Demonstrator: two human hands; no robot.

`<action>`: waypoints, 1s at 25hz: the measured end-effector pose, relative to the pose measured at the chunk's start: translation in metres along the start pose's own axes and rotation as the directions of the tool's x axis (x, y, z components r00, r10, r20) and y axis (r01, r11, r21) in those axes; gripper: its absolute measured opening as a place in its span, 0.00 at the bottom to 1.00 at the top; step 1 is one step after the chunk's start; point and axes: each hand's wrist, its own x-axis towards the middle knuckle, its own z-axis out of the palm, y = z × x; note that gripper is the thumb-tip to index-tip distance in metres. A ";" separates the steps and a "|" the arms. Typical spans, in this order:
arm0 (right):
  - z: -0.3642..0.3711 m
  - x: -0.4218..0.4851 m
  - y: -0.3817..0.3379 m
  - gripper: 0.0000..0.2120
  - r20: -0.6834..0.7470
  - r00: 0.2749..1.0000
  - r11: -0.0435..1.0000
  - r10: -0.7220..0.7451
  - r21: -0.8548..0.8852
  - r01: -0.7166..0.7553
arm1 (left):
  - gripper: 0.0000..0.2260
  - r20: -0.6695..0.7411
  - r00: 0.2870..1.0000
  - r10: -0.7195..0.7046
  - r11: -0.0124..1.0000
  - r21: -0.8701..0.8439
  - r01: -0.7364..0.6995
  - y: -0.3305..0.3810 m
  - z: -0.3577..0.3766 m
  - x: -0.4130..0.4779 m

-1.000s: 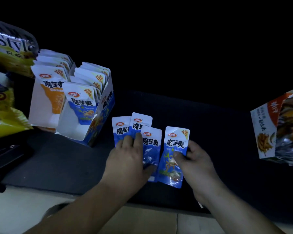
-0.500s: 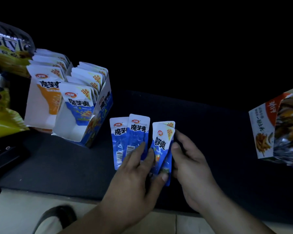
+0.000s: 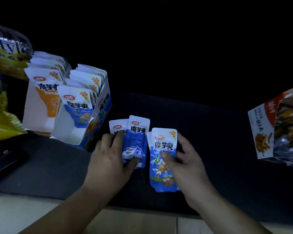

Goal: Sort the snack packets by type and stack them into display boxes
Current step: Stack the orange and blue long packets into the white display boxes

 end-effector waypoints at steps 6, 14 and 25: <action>0.000 0.007 0.005 0.35 -0.055 0.997 0.997 -0.048 -0.059 0.045 | 0.25 0.007 0.999 -0.031 0.926 -0.376 0.031 0.000 -0.003 -0.010; 0.019 0.013 0.004 0.24 -0.121 0.992 0.997 -0.042 0.063 0.050 | 0.22 -0.106 0.936 0.337 0.892 -0.283 -0.353 0.030 0.017 -0.057; 0.034 0.018 0.008 0.24 -0.081 0.996 0.999 -0.034 0.006 0.034 | 0.34 0.244 0.931 0.272 0.821 -0.563 -0.093 0.029 0.025 -0.050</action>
